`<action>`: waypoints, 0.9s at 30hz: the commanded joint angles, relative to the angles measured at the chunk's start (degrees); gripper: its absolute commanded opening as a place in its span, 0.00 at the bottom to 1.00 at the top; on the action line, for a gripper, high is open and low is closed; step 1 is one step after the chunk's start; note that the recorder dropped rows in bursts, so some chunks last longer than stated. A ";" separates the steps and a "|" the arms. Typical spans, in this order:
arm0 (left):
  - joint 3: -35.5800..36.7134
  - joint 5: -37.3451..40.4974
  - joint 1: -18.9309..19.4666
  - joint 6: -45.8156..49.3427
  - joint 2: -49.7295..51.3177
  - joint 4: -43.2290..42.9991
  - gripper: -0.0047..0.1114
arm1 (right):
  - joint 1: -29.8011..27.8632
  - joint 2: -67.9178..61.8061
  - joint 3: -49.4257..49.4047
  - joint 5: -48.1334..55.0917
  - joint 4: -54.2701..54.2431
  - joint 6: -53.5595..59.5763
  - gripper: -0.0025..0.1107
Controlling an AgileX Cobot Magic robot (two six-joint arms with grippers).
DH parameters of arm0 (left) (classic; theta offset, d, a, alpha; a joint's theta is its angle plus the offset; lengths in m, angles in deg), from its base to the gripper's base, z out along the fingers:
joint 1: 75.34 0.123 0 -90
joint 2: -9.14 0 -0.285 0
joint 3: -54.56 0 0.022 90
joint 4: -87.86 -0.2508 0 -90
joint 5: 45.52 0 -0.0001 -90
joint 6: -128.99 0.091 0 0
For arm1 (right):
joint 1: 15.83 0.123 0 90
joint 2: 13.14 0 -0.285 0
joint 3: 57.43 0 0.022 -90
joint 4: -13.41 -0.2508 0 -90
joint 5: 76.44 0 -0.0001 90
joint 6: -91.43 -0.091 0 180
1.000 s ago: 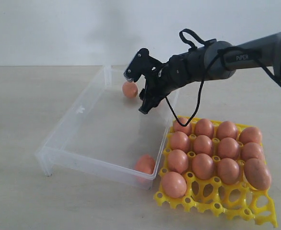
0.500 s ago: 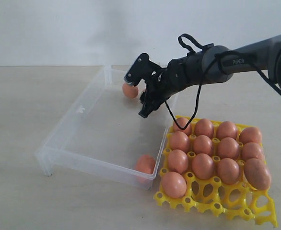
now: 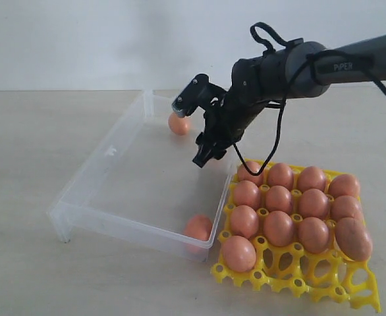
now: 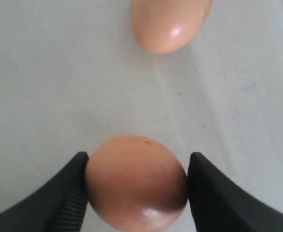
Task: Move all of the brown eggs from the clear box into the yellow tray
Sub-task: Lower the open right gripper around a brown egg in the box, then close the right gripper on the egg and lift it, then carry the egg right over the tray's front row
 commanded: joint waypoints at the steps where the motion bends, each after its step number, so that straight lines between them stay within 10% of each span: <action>1: 0.23 -0.22 0.21 -0.61 -0.22 0.01 0.08 | 0.77 3.68 0.10 0.73 -6.67 -0.25 0.02; 7: 0.23 -0.22 0.21 -0.61 -0.22 0.01 0.08 | 0.90 3.99 -0.28 4.30 -15.48 1.45 0.02; 19: 0.23 -0.22 0.21 -0.61 -0.22 0.01 0.08 | -1.56 18.80 -23.39 10.93 -85.87 55.09 0.02; 27: 0.23 -0.22 0.21 -0.61 -0.22 0.01 0.08 | -6.82 38.91 -39.72 17.53 -95.13 63.90 0.02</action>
